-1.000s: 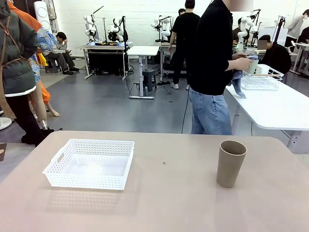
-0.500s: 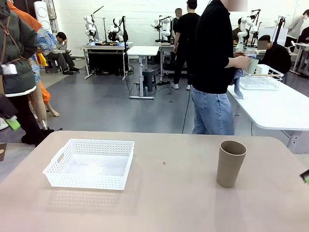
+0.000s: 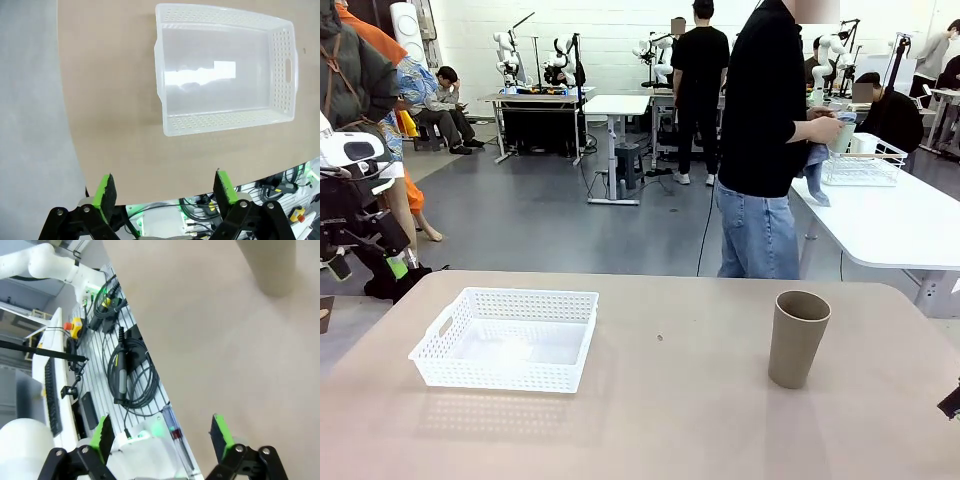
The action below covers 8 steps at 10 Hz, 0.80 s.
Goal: Clean and organize the cups into the basket.
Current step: Pick up the Organizing basket and move it to the center of the table, then pick up the Reusable plastic cup from the right side of the table and place it inside the Organizing basket.
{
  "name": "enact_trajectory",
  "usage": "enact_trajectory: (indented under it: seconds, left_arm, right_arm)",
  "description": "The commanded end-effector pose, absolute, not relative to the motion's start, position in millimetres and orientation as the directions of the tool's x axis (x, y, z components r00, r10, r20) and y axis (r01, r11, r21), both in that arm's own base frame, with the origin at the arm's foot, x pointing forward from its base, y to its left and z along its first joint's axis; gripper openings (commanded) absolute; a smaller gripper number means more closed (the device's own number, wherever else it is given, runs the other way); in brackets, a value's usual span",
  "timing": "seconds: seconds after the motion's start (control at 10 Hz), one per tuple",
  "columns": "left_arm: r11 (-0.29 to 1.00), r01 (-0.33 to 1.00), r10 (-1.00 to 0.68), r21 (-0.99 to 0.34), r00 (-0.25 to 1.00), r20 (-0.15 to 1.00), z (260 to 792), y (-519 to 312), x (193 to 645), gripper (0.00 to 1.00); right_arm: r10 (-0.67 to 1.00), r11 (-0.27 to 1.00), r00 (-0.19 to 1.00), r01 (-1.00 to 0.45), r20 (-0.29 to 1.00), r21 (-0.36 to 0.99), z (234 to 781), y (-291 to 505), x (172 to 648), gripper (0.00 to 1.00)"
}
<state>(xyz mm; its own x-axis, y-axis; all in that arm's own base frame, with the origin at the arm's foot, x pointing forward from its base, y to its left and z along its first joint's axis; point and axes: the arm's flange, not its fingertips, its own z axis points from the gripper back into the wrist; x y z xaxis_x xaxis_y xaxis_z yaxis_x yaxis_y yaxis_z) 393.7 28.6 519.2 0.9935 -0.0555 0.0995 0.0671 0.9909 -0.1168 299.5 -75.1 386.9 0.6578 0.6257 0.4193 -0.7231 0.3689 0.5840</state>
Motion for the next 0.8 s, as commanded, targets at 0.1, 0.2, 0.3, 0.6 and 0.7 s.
enact_trajectory:
  seconds: [0.1, 0.2, 0.3, 0.6, 0.7]
  left_arm:
    - [0.988, 0.089, -0.080, -0.123, 0.994, 0.079, 521.7, 26.9, 385.7, 1.00]
    - [0.988, 0.089, -0.080, -0.123, 0.994, 0.079, 521.7, 26.9, 385.7, 1.00]
    - [0.988, 0.089, -0.080, -0.123, 0.994, 0.079, 521.7, 26.9, 385.7, 1.00]
    - [0.978, 0.139, -0.133, -0.157, 0.990, 0.050, 508.5, 21.7, 395.7, 1.00]
    - [0.971, 0.155, -0.151, -0.182, 0.988, 0.033, 501.8, 13.3, 398.4, 1.00]
  right_arm:
    - [0.627, 0.390, 0.661, -0.724, 0.412, 0.569, 392.9, -71.4, 299.5, 1.00]
    - [0.627, 0.390, 0.661, -0.724, 0.412, 0.569, 392.9, -71.4, 299.5, 1.00]
    - [0.627, 0.390, 0.661, -0.724, 0.412, 0.569, 392.9, -71.4, 299.5, 1.00]
    - [0.717, 0.284, 0.512, -0.835, 0.473, 0.472, 387.8, -70.8, 315.7, 1.00]
    - [0.762, 0.181, 0.365, -0.913, 0.535, 0.366, 381.4, -68.6, 332.3, 1.00]
